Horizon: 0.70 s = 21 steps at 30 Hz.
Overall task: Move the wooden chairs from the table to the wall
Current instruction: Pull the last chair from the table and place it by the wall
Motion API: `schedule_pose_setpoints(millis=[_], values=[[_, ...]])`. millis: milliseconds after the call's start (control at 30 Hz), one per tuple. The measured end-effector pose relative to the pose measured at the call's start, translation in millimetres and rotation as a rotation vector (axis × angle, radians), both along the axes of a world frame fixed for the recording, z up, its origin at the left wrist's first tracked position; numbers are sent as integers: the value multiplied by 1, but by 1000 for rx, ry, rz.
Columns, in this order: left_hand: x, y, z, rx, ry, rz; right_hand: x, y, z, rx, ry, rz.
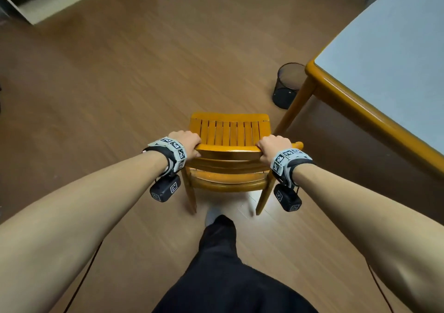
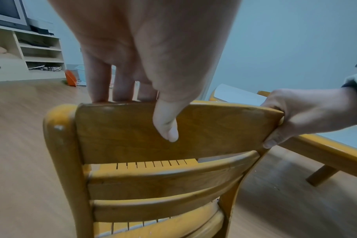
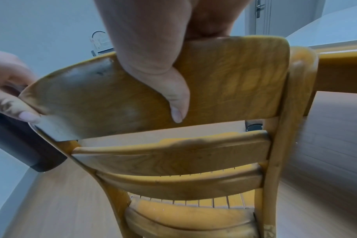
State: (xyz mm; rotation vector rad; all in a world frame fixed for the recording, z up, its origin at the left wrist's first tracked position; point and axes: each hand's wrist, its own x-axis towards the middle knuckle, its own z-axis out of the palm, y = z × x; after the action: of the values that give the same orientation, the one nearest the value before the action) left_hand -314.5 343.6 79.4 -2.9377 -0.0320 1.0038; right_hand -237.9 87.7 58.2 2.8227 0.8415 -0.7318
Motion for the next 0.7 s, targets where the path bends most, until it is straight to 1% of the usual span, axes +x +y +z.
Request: schedule_pose_setpoints(millis=[100, 200, 300, 367, 533, 700], values=[[41, 38, -11, 13, 1, -29, 40, 39, -11, -28, 20, 20], [98, 78, -17, 35, 7, -73, 88, 77, -20, -40, 32, 0], [159, 116, -21, 30, -32, -40, 143, 114, -26, -2, 24, -32], [199, 133, -25, 29, -37, -15, 178, 132, -30, 0, 37, -38], [292, 164, -42, 42, -1, -26, 263, 163, -50, -7, 51, -93], [402, 184, -52, 51, 6, -40, 370, 187, -61, -9, 78, -128]])
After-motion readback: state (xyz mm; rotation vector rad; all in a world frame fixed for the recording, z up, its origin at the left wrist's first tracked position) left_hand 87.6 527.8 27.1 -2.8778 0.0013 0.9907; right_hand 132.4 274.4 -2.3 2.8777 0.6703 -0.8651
